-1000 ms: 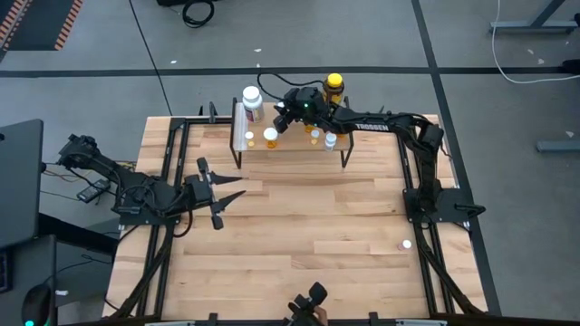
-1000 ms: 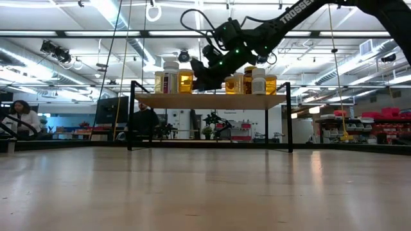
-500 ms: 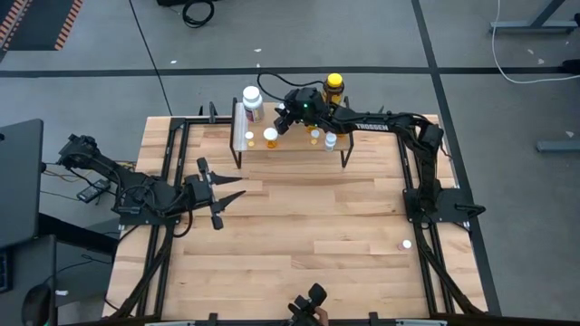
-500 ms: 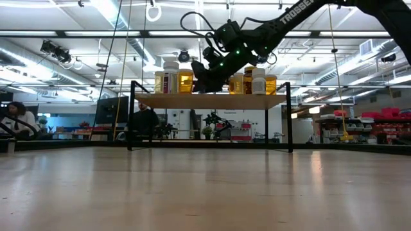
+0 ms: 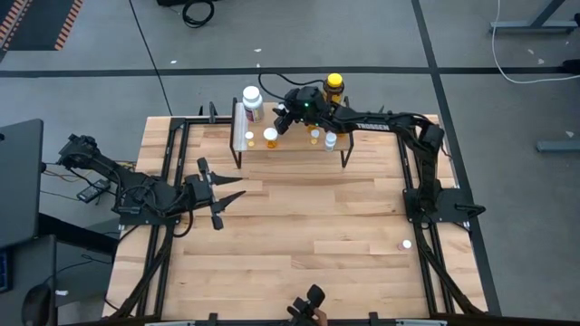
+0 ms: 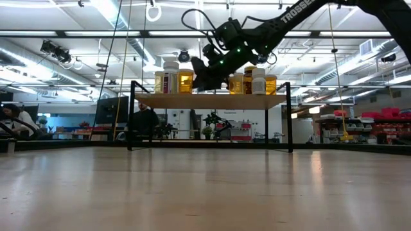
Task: Pick and place medicine bottles onto shelf by color
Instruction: Put the small blue medicine bottle on the shelf, then put the small pink medicine bottle on the shelf
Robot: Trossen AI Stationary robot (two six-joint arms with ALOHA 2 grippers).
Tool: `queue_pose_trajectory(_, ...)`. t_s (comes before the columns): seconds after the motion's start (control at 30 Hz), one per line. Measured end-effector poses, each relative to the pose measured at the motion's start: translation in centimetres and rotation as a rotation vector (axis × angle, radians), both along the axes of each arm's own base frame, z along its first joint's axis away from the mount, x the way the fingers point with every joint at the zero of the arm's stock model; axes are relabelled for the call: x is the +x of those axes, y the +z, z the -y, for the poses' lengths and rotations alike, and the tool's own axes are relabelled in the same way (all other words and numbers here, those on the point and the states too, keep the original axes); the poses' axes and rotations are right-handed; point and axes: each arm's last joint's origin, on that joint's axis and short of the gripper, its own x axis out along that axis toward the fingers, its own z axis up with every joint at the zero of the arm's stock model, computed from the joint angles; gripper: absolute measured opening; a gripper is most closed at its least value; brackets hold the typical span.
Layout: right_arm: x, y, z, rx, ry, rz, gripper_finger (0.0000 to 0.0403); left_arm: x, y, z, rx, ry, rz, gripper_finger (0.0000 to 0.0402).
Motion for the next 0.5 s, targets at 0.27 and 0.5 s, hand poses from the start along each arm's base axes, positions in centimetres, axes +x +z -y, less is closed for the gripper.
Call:
queue_pose_trajectory(0.27, -1.0, 2.4, -1.0, -0.010, 0.009, 0.003, 0.0151, 0.0, 0.0, 0.0, 0.001, 0.000, -0.001, 0.0162)
queue_pose_trajectory(0.5, -2.4, 4.3, -3.6, 0.029, 0.049, -0.101, 0.0157, 0.0, 0.0, 0.0, -0.018, 0.001, 0.002, 0.0162)
